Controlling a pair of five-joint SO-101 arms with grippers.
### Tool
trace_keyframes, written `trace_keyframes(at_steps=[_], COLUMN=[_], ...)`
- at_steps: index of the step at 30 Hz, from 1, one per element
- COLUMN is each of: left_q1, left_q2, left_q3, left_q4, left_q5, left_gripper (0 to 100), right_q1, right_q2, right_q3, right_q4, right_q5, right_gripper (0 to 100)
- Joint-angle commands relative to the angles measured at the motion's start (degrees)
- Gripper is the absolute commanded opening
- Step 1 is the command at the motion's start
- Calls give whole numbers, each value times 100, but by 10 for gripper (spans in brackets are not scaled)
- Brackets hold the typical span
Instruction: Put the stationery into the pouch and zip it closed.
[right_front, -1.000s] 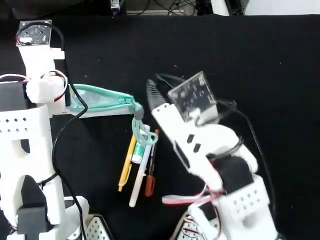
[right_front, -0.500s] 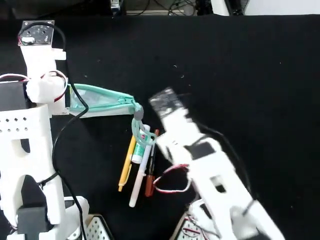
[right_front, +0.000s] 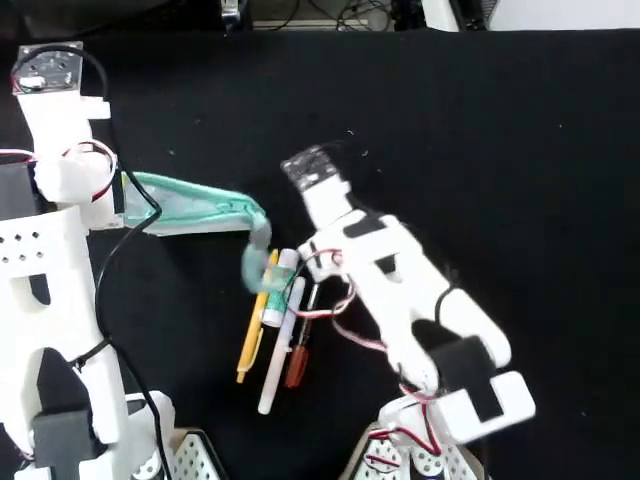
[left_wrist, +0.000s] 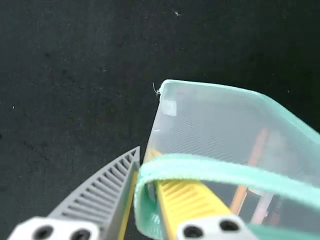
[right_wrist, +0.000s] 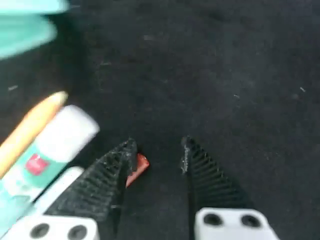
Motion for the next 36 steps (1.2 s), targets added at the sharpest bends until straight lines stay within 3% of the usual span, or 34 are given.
trace_keyframes(at_steps=[1,12,22,25,36], left_q1=[-66,-66,-66,-66,-66], left_q2=[9,9,9,9,-44], left_q3=[-66,-66,-66,-66,338], left_q4=[-62,-62,-53,-62,-352], left_q5=[0,9,9,9,9], left_gripper=[30,30,30,30,30], right_q1=[88,-826,-264,-237,-360], right_q2=[-40,-1077,-1121,-1112,-189], right_q3=[-365,391,268,136,-295], right_q4=[396,809,1081,1424,1284], right_q5=[-149,-642,-721,-879,-976], right_gripper=[152,109,120,176,149])
